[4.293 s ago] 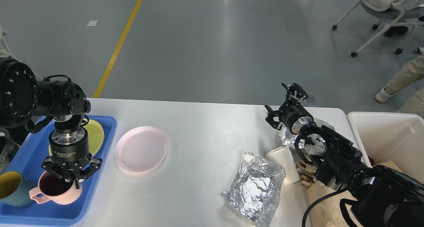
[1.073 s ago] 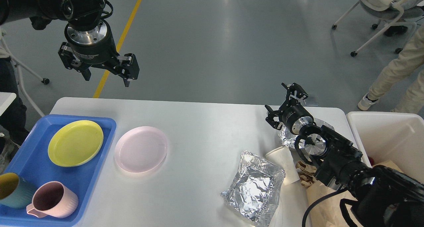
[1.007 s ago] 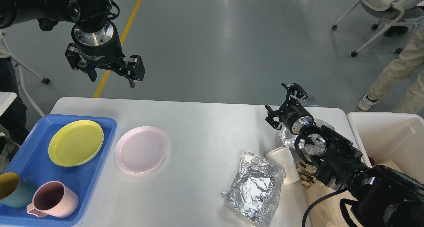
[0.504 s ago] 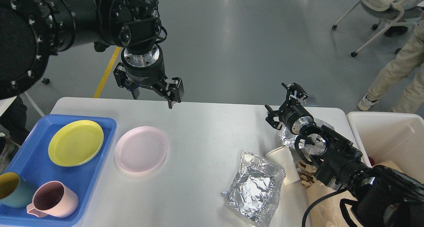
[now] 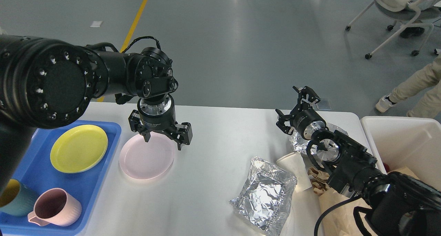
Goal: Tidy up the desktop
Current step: 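Lift the left gripper and move it over the pink plate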
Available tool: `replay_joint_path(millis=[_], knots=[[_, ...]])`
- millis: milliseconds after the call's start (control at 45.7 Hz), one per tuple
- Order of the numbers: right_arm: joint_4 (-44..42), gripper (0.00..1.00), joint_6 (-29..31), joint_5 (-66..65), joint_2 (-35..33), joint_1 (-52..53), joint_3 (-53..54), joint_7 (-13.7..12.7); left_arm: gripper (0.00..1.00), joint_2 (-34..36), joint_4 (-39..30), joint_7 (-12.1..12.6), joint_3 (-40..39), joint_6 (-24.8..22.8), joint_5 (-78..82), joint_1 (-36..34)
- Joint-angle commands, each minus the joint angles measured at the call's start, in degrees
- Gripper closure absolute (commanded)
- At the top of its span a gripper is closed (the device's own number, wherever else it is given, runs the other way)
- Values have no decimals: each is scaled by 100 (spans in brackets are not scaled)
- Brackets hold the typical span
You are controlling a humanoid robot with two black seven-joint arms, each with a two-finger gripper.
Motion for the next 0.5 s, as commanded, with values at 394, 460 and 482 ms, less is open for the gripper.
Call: replay_joint_path(millis=[394,460,482], knots=[[0,0,-1,0,-3,0,0,-2,4,-128,260,9,77,2354,389,1216],[0,0,-1,0,-3,0,0,-2,4,-137,436,9,103,2451,389,1436],[0,0,-1,0,-3,0,0,-2,4,-145,523,9,120,2477,389,1497]])
